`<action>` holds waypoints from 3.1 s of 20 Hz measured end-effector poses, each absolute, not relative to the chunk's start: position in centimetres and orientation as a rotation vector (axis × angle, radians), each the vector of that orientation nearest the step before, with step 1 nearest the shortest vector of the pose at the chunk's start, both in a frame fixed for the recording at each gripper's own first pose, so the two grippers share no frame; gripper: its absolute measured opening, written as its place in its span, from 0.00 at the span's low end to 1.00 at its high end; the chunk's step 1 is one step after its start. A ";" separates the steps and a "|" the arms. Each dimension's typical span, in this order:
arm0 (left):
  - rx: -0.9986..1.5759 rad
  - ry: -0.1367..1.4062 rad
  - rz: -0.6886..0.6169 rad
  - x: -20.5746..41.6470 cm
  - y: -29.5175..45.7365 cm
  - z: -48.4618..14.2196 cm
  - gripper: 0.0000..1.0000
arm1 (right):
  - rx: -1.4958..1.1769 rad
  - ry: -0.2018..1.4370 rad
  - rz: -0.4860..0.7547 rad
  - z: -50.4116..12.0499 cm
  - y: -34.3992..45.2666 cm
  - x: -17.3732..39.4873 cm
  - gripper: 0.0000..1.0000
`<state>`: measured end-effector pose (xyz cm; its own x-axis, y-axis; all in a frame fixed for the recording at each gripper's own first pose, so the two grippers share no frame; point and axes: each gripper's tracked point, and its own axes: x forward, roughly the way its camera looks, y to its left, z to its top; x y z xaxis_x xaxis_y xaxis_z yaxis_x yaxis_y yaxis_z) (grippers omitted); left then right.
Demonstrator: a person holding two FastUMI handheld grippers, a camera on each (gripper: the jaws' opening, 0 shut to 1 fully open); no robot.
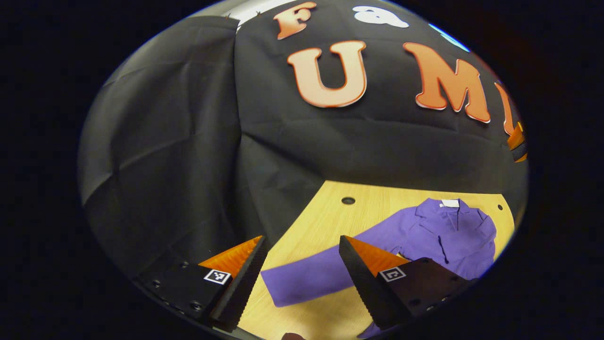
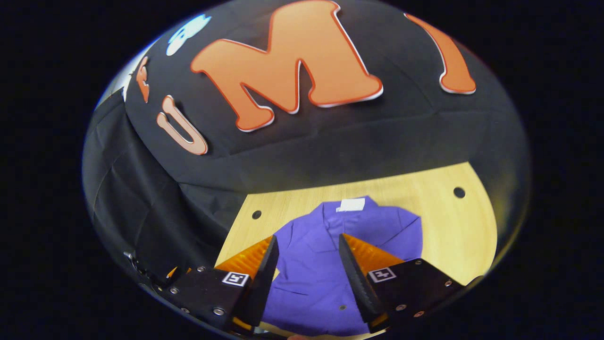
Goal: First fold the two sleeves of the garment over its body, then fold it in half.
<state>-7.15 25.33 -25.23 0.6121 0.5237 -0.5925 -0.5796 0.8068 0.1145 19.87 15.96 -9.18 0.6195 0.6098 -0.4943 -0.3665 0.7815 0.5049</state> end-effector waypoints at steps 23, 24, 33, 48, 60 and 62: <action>-0.755 1.419 0.693 -13.2 27.0 -47.6 0.92 | 0.165 0.383 0.367 -7.6 2.5 11.8 0.95; -0.728 1.440 0.723 -13.5 27.5 -47.9 0.92 | 0.155 0.388 0.355 -7.7 2.2 11.6 0.95; -0.702 1.486 0.741 -9.5 28.0 -48.1 0.23 | 0.186 0.408 0.330 -8.8 1.7 10.6 0.95; -0.514 1.278 0.441 -1.8 23.2 -37.5 0.05 | 0.216 0.395 0.358 -9.0 0.2 9.6 0.95; -0.309 1.165 0.164 10.0 12.3 -27.1 0.05 | 0.182 0.337 0.355 -9.2 -3.2 9.2 0.95; -0.267 1.160 0.110 11.8 9.2 -26.4 0.05 | 0.194 0.343 0.353 -9.8 -3.8 9.1 0.95</action>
<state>11.82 9.20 -26.40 0.3982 -0.0517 -0.9158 -0.2232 0.9629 -0.1514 9.13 -3.82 -9.77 0.8819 0.3690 -0.2935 -0.3041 0.9209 0.2440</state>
